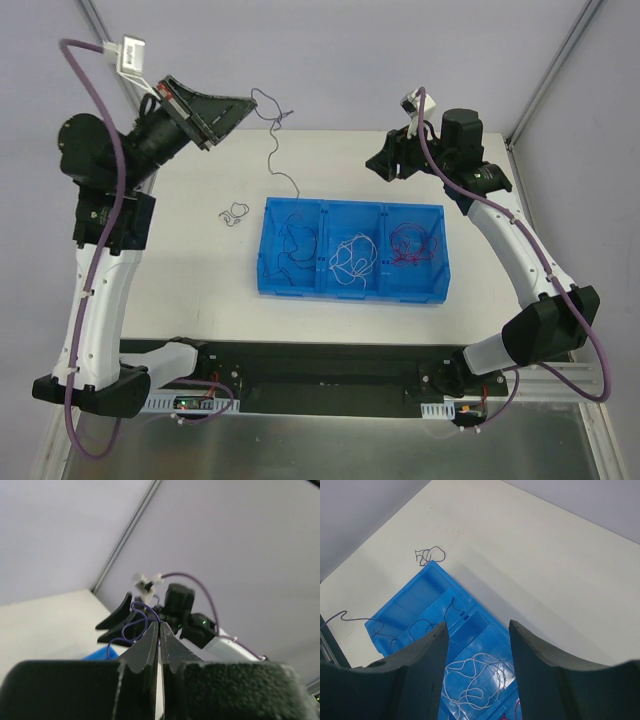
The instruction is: Untangle the cables
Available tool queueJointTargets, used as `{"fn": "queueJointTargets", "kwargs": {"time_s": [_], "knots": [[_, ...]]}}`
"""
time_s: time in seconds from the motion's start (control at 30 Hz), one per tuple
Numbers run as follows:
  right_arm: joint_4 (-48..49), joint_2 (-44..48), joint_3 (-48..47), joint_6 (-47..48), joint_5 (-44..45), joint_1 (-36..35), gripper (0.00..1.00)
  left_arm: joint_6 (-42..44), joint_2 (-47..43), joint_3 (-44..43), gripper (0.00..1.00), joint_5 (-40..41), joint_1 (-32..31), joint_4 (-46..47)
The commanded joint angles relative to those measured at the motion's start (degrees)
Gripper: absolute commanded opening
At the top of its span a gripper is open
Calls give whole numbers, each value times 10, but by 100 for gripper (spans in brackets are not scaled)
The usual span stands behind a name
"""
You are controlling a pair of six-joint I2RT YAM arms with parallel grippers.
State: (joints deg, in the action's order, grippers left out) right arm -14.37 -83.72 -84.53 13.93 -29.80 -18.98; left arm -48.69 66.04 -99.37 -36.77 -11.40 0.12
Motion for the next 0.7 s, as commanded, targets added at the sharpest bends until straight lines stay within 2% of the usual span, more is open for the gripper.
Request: {"fn": "queueJointTargets", "kwargs": {"time_s": [0.0, 0.2, 0.5, 0.67], "knots": [[17, 3, -22, -1, -11, 3, 54, -12, -42, 114, 0, 15, -9, 51], [17, -6, -27, -4, -14, 2, 54, -27, -75, 273, 0, 29, -11, 59], [16, -7, -27, -3, -10, 3, 54, -15, -81, 421, 0, 51, -59, 65], [15, -9, -29, -6, -15, 2, 54, 14, -44, 481, 0, 80, -100, 64]]}}
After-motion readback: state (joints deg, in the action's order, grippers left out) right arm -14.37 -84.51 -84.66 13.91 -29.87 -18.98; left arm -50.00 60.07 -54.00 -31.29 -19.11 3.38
